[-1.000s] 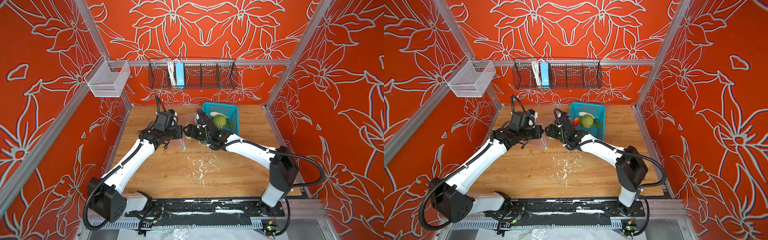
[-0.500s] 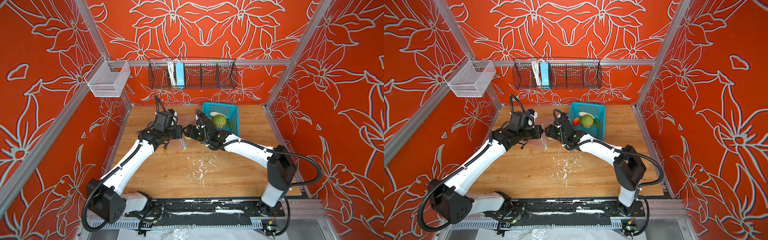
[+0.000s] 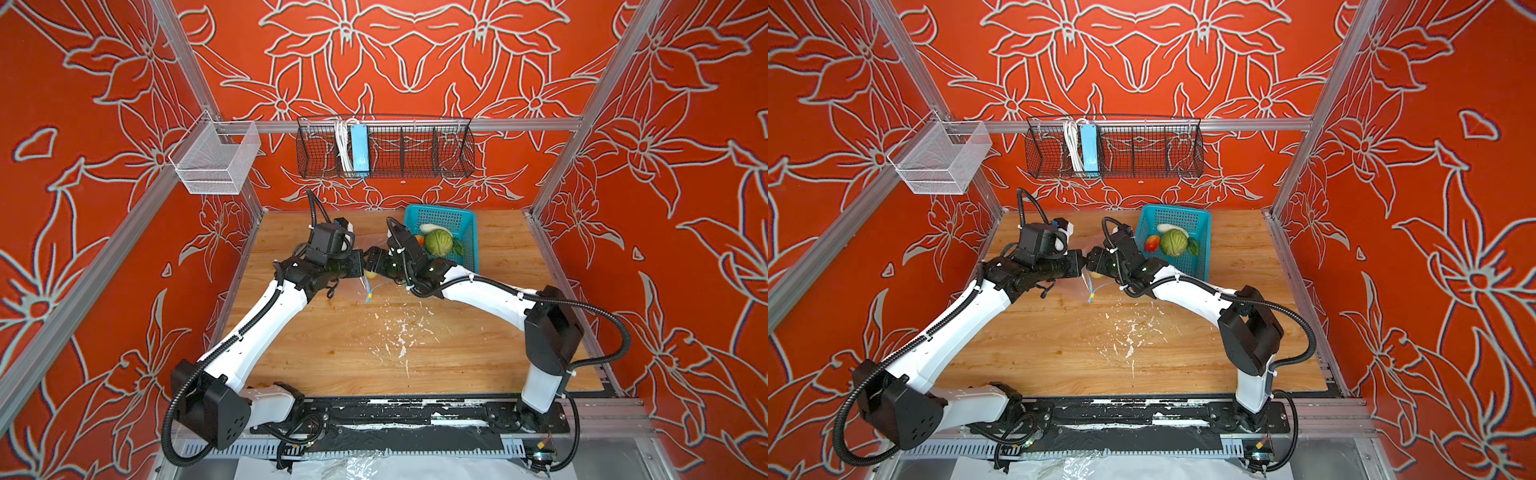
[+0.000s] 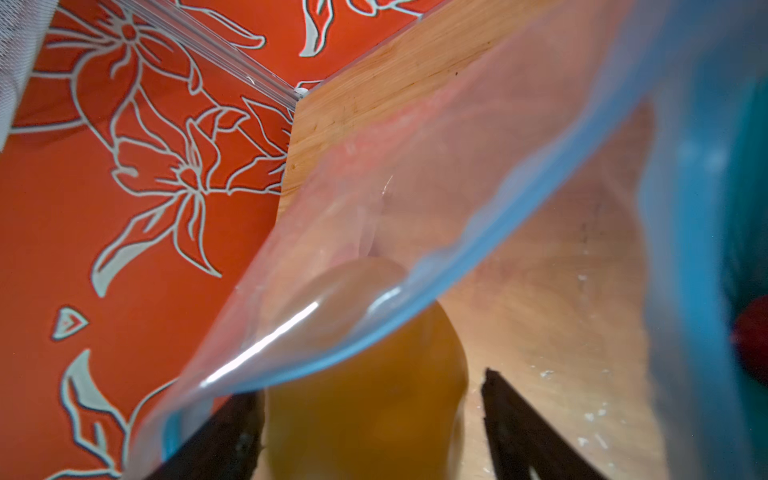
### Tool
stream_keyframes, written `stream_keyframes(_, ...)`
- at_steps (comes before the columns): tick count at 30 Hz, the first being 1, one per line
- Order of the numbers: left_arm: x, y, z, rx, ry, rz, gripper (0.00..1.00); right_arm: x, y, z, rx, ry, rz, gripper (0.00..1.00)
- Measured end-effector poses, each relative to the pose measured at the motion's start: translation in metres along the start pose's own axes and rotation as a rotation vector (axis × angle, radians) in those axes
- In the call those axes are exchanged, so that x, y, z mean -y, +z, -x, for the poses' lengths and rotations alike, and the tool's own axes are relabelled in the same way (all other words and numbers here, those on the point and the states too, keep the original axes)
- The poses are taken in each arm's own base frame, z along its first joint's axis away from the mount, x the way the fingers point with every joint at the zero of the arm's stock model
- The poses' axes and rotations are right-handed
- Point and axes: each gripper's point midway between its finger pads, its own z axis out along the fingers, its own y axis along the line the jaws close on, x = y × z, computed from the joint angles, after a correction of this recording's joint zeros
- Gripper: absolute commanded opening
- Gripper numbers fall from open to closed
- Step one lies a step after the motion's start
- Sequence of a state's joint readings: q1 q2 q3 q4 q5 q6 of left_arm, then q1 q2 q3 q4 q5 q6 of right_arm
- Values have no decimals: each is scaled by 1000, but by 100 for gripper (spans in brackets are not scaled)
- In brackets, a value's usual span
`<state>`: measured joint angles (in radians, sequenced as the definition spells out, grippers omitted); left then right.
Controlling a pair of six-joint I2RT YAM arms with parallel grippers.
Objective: Place the food in the zip-top bag and seal the zipper
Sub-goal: 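Lower the yellow potato into the bag held open by the left gripper, then open the right gripper to release the potato and withdraw toward the basket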
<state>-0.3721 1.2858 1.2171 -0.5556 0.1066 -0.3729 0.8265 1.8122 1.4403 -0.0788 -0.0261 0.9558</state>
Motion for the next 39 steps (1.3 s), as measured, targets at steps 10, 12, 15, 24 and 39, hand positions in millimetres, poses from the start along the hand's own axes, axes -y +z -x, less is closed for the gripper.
stream_keyframes(10, -2, -2, 3, 13, -6, 8, 0, 1, 0, -1, -5, -5, -8, 94)
stream_keyframes(12, -2, -2, 3, 13, -6, 8, 0, 1, -1, 0, -4, -6, -8, 93)
stream_keyframes(15, -2, -2, 3, 13, -6, 7, 0, 1, -1, 0, -3, -5, -7, 91)
stream_keyframes(24, -2, -2, 3, 13, -6, 7, 0, -3, -18, 6, 21, -8, 4, 92)
stream_keyframes(39, -4, -2, 4, 16, -6, 15, 0, -5, -63, 27, 104, -88, -35, 98)
